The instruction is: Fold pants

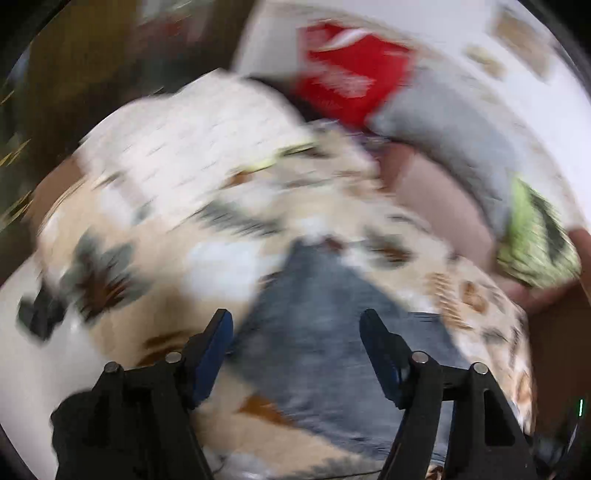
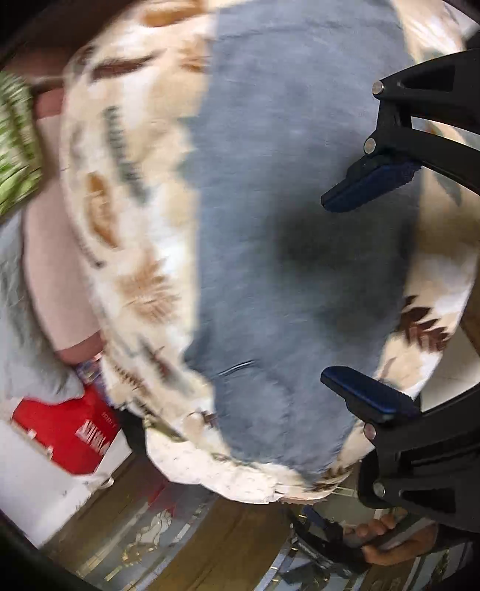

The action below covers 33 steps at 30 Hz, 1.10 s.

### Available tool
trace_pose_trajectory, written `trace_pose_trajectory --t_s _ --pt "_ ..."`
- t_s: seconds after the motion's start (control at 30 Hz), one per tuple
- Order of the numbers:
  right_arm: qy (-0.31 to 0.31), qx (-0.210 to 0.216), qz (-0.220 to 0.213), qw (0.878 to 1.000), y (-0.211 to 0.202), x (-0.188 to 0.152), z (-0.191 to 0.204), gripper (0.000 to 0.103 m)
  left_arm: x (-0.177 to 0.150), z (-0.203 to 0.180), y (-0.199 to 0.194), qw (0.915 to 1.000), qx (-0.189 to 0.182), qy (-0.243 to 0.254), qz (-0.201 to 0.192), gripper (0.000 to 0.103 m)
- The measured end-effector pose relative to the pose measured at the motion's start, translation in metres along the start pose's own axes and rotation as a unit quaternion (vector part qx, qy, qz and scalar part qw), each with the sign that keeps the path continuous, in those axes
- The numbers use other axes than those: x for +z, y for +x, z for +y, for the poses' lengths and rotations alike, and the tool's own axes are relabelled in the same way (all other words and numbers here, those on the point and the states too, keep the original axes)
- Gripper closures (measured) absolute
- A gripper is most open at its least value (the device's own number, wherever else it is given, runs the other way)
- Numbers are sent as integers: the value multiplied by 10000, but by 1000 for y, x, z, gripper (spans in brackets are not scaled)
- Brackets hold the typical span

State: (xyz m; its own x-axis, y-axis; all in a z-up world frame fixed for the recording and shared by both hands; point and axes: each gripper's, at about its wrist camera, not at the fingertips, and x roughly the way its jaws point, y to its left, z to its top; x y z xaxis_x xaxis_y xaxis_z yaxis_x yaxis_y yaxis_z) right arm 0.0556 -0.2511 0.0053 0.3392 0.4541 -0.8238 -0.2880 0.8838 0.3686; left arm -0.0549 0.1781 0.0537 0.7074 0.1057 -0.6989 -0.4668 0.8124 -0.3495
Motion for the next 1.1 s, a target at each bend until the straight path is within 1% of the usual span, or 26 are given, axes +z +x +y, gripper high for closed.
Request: trace_pose_trajectory --t_s 0.07,0.1,0.13,0.17,0.2,0.23,0.27,0.3,0.33,0.4,0.43,0.47,0.53,0.57,0.6,0.67,0.7,0.73,0.8,0.87,0.9,0.97,1.0,1.1 --pt "-202 65 -38 9998 2 30 12 16 -5 -27 12 9982 -317 498 -49 30" --pt "-310 168 -6 9994 6 43 20 17 -10 -40 30 9965 -350 754 53 30" --pt "-541 266 75 9982 19 61 33 20 -14 -42 42 9959 -253 848 181 30" --pt "-748 237 120 9968 28 71 44 25 -20 -43 61 9952 -89 899 390 30" --pt "-998 150 176 9947 40 83 56 27 -25 -40 79 9937 60 920 640 30" --pt "-1221 83 288 9921 57 96 70 33 -31 -34 97 9917 216 919 872 30" --pt "-1355 58 359 9901 67 103 78 38 -37 -27 107 9906 305 887 993 30" --pt "-1610 -5 409 9861 78 109 88 40 -42 -23 111 9907 258 883 1002 29" --pt "-1865 -82 451 9814 89 114 98 41 -44 -22 111 9910 215 990 872 28" --pt "-2180 -136 604 9740 114 122 112 41 -44 -24 110 9903 211 1113 804 28" --pt "-2450 -345 633 9668 129 123 120 41 -45 -23 110 9906 173 1114 778 28" --pt "-2569 -498 699 9626 140 125 123 41 -46 -22 111 9907 133 1134 742 28" --pt "-2671 -580 870 9580 159 125 125 43 -48 -19 109 9905 100 1196 674 28" --pt "-2717 -549 930 9563 163 124 126 48 -50 -20 108 9902 99 1220 668 28" --pt "-2823 -556 1002 9525 169 121 130 61 -50 -20 108 9903 87 1216 673 28" --pt "-2963 -704 1163 9454 180 118 135 91 -49 -19 106 9905 65 1206 664 28" --pt "-3001 -707 1274 9427 185 117 136 100 -49 -21 109 9904 62 1214 662 28" --pt "-3062 -752 1288 9402 185 116 138 101 -49 -20 109 9904 56 1215 660 28" --pt "-3078 -800 1220 9402 182 117 141 101 -50 -20 108 9903 44 1231 647 28" --pt "-2984 -735 1124 9449 173 125 141 101 -51 -20 108 9897 36 1279 639 27" --pt "-2951 -786 971 9473 167 129 140 101 -52 -21 108 9892 45 1326 627 27" --pt "-2837 -874 803 9515 165 137 137 101 -53 -22 107 9886 87 1377 601 27" --pt "-2743 -963 741 9539 169 141 134 101 -54 -24 108 9881 123 1415 592 27" --pt "-2632 -1193 732 9545 193 140 125 101 -56 -26 108 9870 181 1491 574 26"
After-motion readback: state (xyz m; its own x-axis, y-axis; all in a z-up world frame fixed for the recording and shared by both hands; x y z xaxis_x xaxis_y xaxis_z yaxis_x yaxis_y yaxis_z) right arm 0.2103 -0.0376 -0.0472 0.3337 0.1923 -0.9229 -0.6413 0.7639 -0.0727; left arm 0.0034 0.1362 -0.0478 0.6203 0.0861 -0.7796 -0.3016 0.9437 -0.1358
